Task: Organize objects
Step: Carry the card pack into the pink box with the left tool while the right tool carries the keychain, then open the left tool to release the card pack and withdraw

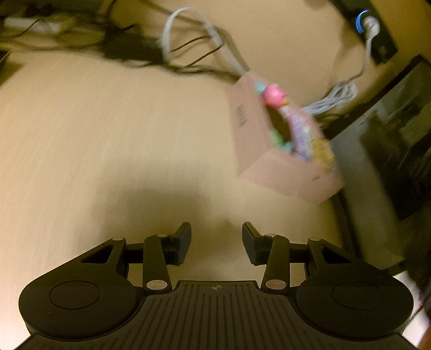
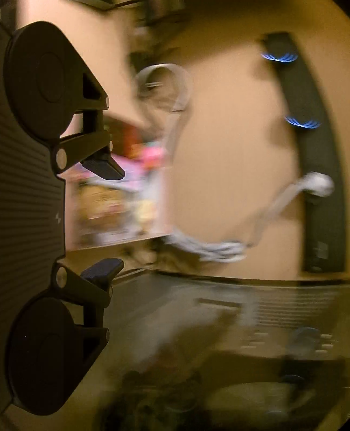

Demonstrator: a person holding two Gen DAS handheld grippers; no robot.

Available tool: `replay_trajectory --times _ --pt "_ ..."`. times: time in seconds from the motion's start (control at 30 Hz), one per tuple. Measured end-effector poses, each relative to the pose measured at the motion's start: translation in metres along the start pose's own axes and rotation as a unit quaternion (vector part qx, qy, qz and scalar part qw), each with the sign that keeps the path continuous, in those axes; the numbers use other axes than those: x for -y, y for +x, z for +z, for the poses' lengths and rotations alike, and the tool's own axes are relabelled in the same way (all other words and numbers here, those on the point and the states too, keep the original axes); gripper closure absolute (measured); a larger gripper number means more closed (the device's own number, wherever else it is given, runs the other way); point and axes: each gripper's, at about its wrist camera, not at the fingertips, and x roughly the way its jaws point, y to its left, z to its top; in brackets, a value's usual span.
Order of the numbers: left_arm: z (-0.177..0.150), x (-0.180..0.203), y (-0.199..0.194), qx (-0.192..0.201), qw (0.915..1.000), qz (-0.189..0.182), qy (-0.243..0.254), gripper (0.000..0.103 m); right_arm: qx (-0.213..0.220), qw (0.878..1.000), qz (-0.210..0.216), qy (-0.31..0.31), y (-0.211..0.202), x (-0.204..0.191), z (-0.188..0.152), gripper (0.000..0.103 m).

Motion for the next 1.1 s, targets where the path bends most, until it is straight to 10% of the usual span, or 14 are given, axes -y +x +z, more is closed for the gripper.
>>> replay_trajectory --times 0.2,0.37,0.73,1.1 --pt "0.064 0.058 0.021 0.053 0.9963 -0.021 0.065 0.057 -0.047 0.997 -0.015 -0.052 0.027 -0.012 -0.047 0.038" --pt "0.092 0.079 0.077 0.021 0.9905 0.073 0.115 0.057 -0.058 0.996 -0.040 -0.062 0.051 -0.015 -0.053 0.038" --pt "0.088 0.028 0.058 0.032 0.9835 0.160 0.078 0.005 -0.040 0.996 0.000 -0.081 0.075 -0.038 -0.053 0.039" --pt "0.123 -0.011 0.066 0.041 0.9869 0.149 0.047 0.002 -0.040 0.995 0.000 -0.092 0.095 -0.067 -0.036 0.039"
